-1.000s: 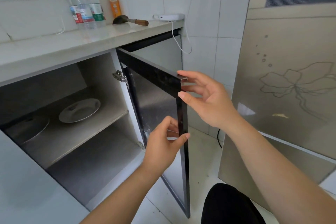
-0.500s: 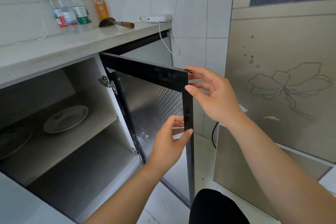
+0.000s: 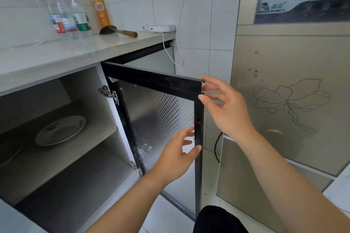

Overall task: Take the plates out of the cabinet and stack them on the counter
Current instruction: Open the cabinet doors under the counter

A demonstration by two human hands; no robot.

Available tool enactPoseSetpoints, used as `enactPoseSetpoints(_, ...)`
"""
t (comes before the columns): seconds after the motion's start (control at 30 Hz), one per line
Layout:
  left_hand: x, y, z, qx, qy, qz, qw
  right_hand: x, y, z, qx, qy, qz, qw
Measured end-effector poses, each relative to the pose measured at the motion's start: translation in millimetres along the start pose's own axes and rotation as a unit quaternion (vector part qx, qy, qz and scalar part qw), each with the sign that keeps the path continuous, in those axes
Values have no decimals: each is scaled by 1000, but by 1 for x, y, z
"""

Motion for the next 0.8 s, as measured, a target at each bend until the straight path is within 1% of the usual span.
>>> enactPoseSetpoints(0.13, 3, -2, 13, -20, 7, 2, 1000, -2, -13, 1, 24, 28, 45, 998)
enactPoseSetpoints(0.27, 9, 0, 37, -31, 50, -7, 998, -7, -25, -4, 40, 28, 103, 993)
enactPoseSetpoints(0.37, 18, 0, 62, -34, 78, -9, 996, -10, -36, -13, 84, 33, 173, 981)
enactPoseSetpoints(0.43, 26, -3, 81, -44, 100, -9, 994, -12, -43, -26, 87, 26, 193, 977)
enactPoseSetpoints(0.53, 42, -15, 111, -86, 134, 5, 987, -10, -48, -59, 28, -10, 178, 984)
enactPoseSetpoints(0.63, 63, -36, 143, -135, 179, 29, 974, -3, -43, -101, -11, -77, 155, 985)
enactPoseSetpoints(0.8, 110, -77, 189, -184, 237, 111, 947, 25, -33, -179, -73, -194, 125, 970)
Point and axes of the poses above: each hand's wrist, its own x-axis away from the middle knuckle, its own z-axis out of the back of the hand, y = z × x, the point moved 1 cm from there along -x, towards the middle knuckle, and after that the axes turned 10 degrees about z, right-handed, at the moved point
